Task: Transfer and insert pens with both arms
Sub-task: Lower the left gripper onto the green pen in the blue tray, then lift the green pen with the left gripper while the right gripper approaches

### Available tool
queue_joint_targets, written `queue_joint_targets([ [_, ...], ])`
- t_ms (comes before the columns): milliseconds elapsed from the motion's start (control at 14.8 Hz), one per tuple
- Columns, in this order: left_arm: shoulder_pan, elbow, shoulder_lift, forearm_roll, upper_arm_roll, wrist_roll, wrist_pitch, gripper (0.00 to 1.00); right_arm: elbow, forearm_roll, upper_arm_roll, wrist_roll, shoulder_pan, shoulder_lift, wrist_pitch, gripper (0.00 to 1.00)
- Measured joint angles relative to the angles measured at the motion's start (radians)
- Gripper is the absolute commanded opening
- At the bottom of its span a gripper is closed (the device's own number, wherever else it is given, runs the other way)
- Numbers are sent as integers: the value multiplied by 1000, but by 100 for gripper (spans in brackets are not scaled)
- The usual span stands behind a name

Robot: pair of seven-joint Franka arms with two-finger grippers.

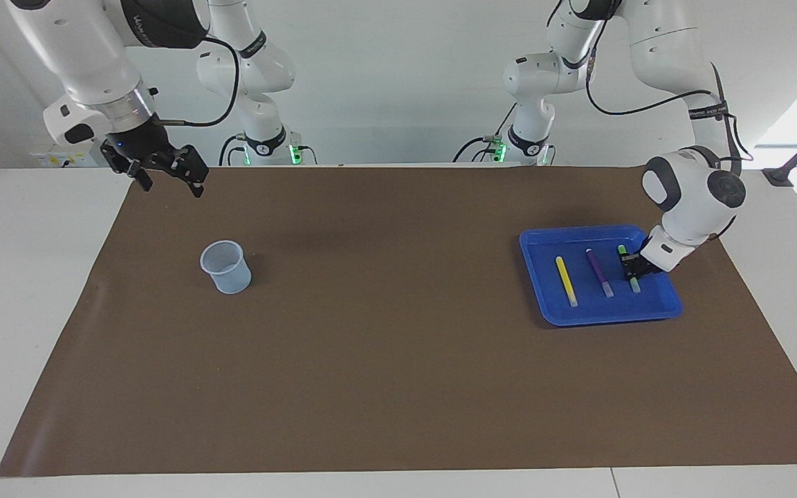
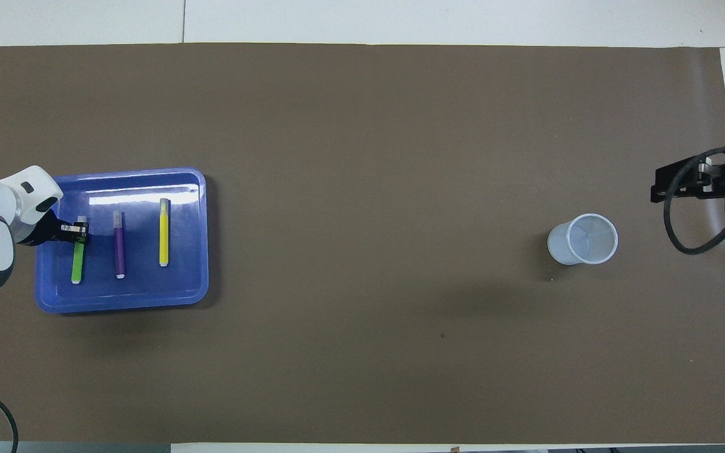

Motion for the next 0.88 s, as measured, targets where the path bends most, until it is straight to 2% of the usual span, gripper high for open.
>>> queue_joint_targets([
  [203, 0, 39, 0, -9, -1, -1, -49, 0, 0, 0, 0, 0, 0, 0, 0, 100],
  [540, -3, 186, -2, -49, -6, -30, -255, 0, 0, 0, 2, 0, 2, 0, 0, 100],
  [743, -13, 281, -5, -63, -13, -124, -398, 0, 0, 0, 3, 0, 3, 0, 0, 100],
  [878, -33, 356, -14, -113, -21, -259, -505, 0, 0, 0, 3, 0, 3, 0, 0, 100],
])
